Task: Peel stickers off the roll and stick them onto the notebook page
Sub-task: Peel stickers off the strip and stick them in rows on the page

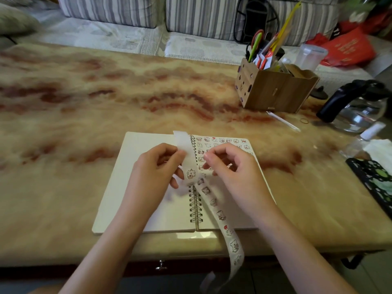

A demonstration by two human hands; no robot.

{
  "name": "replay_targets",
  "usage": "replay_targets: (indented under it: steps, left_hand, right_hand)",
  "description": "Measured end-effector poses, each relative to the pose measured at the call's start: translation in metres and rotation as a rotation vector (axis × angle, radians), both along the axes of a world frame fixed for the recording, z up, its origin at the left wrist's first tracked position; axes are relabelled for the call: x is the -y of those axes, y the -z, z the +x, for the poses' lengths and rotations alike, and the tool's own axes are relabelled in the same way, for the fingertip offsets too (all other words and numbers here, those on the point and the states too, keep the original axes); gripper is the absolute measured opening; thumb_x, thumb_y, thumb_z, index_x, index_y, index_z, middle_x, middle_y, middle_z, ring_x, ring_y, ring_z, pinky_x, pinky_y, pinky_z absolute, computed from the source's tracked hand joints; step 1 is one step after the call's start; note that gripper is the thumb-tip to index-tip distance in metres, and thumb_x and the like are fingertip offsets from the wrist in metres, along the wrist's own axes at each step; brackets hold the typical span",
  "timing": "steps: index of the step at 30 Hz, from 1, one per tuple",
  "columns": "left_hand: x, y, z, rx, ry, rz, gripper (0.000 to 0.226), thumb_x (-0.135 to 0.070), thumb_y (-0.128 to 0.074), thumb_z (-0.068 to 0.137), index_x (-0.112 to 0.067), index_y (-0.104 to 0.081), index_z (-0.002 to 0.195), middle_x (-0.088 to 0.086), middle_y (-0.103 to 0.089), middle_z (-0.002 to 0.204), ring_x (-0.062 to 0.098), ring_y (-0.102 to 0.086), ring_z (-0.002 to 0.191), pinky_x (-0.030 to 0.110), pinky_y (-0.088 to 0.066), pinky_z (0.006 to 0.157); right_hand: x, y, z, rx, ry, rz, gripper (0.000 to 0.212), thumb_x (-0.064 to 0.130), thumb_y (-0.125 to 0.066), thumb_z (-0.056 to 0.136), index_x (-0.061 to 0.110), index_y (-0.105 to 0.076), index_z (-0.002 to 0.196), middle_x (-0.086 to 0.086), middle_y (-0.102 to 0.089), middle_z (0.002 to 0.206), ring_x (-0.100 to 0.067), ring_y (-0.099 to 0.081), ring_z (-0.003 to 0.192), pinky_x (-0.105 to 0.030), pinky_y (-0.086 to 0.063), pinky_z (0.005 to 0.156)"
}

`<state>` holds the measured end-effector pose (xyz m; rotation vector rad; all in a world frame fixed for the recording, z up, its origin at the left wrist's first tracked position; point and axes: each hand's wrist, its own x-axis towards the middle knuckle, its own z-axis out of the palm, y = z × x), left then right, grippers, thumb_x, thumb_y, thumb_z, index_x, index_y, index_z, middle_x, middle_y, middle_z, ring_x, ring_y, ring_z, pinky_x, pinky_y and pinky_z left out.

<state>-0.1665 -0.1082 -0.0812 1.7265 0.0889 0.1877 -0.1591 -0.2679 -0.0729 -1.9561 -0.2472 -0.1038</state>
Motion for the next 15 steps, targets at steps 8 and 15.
replay_targets:
  steps: [8, 15]
  left_hand:
    - [0.0014, -0.0031, 0.001, 0.043, -0.003, -0.102, 0.011, -0.011, -0.057, 0.091, -0.005, -0.064, 0.085, 0.007, -0.062, 0.066, 0.008, -0.06, 0.054, 0.02, -0.05, 0.049]
    - [0.0022, -0.0053, -0.0009, -0.02, 0.089, -0.153, 0.025, -0.023, -0.054, 0.092, -0.009, -0.069, 0.079, 0.006, -0.069, 0.069, 0.01, -0.064, 0.06, 0.019, -0.051, 0.056]
  right_hand:
    - [-0.0085, -0.0042, -0.0107, 0.055, -0.099, 0.058, 0.01, 0.009, -0.074, 0.079, 0.017, -0.07, 0.083, 0.006, -0.072, 0.08, -0.007, -0.065, 0.075, -0.018, -0.051, 0.069]
    - [-0.0061, -0.0035, -0.0087, 0.031, -0.053, 0.114, 0.011, 0.009, -0.073, 0.081, 0.019, -0.073, 0.086, 0.006, -0.073, 0.081, -0.006, -0.067, 0.074, -0.015, -0.05, 0.068]
